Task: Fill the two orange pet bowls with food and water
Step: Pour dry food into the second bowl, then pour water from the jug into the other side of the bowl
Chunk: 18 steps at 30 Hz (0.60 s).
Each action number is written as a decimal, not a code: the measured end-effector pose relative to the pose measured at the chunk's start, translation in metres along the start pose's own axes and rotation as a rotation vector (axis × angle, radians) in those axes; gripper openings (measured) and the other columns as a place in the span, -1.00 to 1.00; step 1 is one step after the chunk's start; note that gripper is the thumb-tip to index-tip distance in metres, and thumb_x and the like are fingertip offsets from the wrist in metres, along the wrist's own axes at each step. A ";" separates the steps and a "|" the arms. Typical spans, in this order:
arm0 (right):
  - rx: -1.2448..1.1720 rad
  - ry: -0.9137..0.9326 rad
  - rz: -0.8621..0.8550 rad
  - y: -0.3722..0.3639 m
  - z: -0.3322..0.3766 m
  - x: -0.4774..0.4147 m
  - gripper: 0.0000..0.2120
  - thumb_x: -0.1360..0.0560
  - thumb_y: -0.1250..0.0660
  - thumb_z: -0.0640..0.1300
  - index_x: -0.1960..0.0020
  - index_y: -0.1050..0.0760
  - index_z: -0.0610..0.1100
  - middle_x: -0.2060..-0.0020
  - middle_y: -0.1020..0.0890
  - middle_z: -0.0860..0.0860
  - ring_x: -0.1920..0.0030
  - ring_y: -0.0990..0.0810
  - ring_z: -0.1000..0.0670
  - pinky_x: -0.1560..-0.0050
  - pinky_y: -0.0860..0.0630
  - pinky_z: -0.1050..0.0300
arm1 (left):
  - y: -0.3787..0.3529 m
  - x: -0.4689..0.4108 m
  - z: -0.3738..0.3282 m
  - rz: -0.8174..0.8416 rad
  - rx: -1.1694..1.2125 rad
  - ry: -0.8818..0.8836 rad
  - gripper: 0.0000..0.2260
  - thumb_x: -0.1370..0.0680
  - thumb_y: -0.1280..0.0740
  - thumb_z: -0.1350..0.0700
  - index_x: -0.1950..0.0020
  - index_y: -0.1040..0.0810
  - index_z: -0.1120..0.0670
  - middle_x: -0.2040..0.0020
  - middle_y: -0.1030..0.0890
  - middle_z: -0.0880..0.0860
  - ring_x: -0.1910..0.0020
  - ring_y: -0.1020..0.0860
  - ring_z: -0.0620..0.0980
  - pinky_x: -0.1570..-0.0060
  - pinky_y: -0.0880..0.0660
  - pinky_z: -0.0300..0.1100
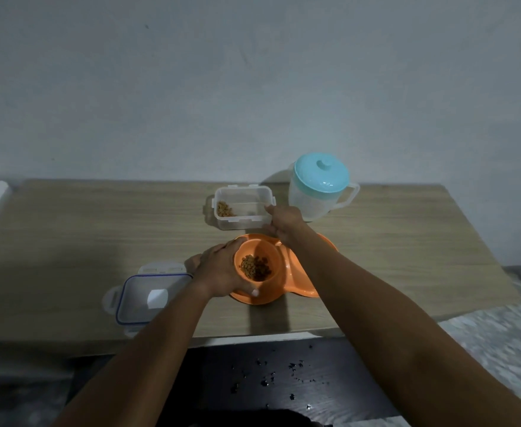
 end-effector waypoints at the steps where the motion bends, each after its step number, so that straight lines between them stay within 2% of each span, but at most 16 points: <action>1: 0.008 0.017 0.002 0.003 -0.001 0.002 -0.74 -0.62 -0.37 -0.17 -0.25 -0.52 -0.28 -0.04 -0.62 -0.14 -0.06 -0.64 -0.15 -0.14 -0.67 -0.07 | 0.000 -0.001 -0.003 0.013 -0.016 0.009 0.08 -0.13 -0.67 -0.15 -0.55 -0.20 -0.18 -0.43 -0.46 -0.03 -0.45 -0.34 0.07 -0.30 -0.29 -0.06; 4: 0.000 0.076 -0.008 0.018 -0.006 0.008 -0.79 -0.56 -0.43 -0.11 -0.11 -0.62 -0.22 -0.03 -0.70 -0.20 -0.06 -0.69 -0.22 -0.18 -0.64 -0.22 | 0.000 0.001 -0.012 0.043 -0.191 0.092 0.13 -0.14 -0.62 -0.24 -0.59 -0.10 -0.17 -0.40 -0.49 -0.01 -0.41 -0.41 0.12 -0.31 -0.29 0.06; 6: -0.006 0.165 -0.075 0.038 -0.005 0.022 -0.81 -0.52 -0.45 -0.09 -0.07 -0.68 -0.16 0.00 -0.73 -0.14 -0.06 -0.69 -0.16 -0.18 -0.64 -0.15 | 0.004 0.003 -0.022 0.036 -0.360 0.147 0.12 -0.13 -0.58 -0.31 -0.58 -0.09 -0.18 -0.39 -0.50 0.03 -0.37 -0.44 0.16 -0.30 -0.31 0.13; 9: -0.016 0.300 -0.303 0.082 0.003 0.043 -0.86 -0.54 -0.42 -0.12 -0.04 -0.70 -0.12 0.04 -0.72 -0.03 -0.02 -0.65 -0.04 -0.12 -0.60 0.02 | 0.003 0.003 -0.045 0.022 -0.442 0.168 0.17 -0.14 -0.59 -0.31 -0.61 -0.07 -0.10 -0.47 -0.42 0.06 -0.42 -0.39 0.17 -0.33 -0.33 0.14; 12: -0.044 0.418 -0.489 0.119 0.023 0.053 -0.93 -0.54 -0.40 -0.12 0.04 -0.66 -0.08 0.07 -0.71 -0.01 0.02 -0.65 -0.02 -0.12 -0.61 -0.01 | -0.007 0.001 -0.068 0.014 -0.404 0.184 0.11 -0.19 -0.61 -0.25 -0.60 -0.15 -0.02 -0.50 -0.39 0.05 -0.44 -0.40 0.13 -0.29 -0.41 0.06; 15: 0.057 0.503 -0.559 0.146 0.057 0.043 -0.84 -0.54 -0.38 -0.02 -0.08 -0.57 -0.05 -0.14 -0.60 -0.05 -0.13 -0.60 -0.06 -0.24 -0.56 -0.07 | -0.012 -0.006 -0.077 -0.029 -0.314 0.258 0.03 -0.15 -0.66 -0.14 -0.54 -0.28 0.00 -0.45 -0.44 0.09 -0.38 -0.45 0.15 -0.24 -0.48 0.05; 18: 0.275 0.464 -0.392 0.154 0.084 0.019 -0.56 -0.56 -0.35 0.16 -0.32 -0.49 -0.07 -0.32 -0.51 -0.09 -0.29 -0.52 -0.09 -0.31 -0.51 -0.06 | -0.013 -0.008 -0.078 -0.023 -0.276 0.341 0.10 -0.10 -0.69 -0.05 -0.56 -0.26 -0.02 -0.46 -0.42 0.11 -0.40 -0.44 0.18 -0.28 -0.47 0.11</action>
Point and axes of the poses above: each hand's wrist, its own x-axis away from the middle knuckle, its own y-axis out of the back of the hand, z = x × y, the point moved 5 cm from there along -x, towards the middle knuckle
